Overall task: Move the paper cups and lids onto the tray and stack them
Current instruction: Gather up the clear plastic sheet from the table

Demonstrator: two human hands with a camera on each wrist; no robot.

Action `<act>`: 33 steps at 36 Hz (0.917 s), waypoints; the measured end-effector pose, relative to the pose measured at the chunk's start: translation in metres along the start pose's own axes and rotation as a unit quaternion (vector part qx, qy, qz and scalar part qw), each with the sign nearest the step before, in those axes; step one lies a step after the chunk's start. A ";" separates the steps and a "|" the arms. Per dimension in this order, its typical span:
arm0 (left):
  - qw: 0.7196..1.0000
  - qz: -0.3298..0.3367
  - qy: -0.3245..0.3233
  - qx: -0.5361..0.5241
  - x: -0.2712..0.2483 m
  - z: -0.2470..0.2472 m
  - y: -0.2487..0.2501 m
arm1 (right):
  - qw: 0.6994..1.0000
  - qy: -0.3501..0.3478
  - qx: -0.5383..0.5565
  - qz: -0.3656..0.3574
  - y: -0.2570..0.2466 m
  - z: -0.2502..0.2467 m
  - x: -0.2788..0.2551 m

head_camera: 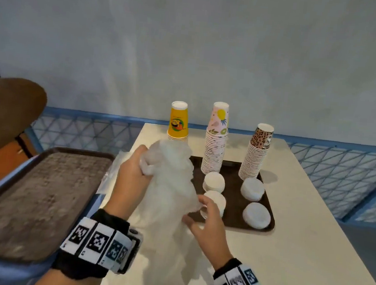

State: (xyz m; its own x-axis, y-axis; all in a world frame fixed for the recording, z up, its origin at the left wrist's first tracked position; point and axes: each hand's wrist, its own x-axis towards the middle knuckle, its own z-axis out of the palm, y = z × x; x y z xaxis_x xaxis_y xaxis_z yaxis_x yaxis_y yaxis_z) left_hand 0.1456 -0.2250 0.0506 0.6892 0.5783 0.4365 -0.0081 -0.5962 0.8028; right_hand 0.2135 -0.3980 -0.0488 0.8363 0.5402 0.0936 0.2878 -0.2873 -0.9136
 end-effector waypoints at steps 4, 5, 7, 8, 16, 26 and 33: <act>0.996 -0.050 0.068 -0.028 -0.003 -0.044 -0.023 | 0.968 -0.181 -0.173 0.010 0.020 0.050 -0.010; 0.995 -0.061 0.076 -0.022 -0.005 -0.053 -0.026 | 0.951 -0.223 -0.213 0.012 0.024 0.061 -0.012; 0.994 -0.065 0.088 -0.009 -0.010 -0.067 -0.031 | 0.915 -0.284 -0.285 0.018 0.028 0.080 -0.016; 0.993 -0.066 0.096 -0.006 -0.013 -0.072 -0.034 | 0.899 -0.303 -0.315 0.022 0.031 0.088 -0.016; 0.990 -0.103 0.094 0.014 -0.031 -0.102 -0.050 | 0.876 -0.279 -0.392 0.020 0.029 0.119 -0.005; 0.986 -0.107 0.102 0.073 -0.034 -0.124 -0.066 | 0.975 -0.090 -0.201 -0.018 -0.009 0.087 0.021; 0.983 -0.131 0.107 0.078 -0.036 -0.118 -0.073 | 0.997 -0.001 -0.055 -0.062 -0.069 0.059 0.037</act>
State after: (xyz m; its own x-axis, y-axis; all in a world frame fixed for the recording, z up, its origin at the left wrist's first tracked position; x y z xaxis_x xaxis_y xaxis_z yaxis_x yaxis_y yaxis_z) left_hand 0.0359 -0.1362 0.0243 0.4848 0.8171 0.3120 0.2713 -0.4795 0.8345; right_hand 0.1966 -0.3114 -0.0055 0.7899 0.5791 0.2019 0.4383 -0.3029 -0.8463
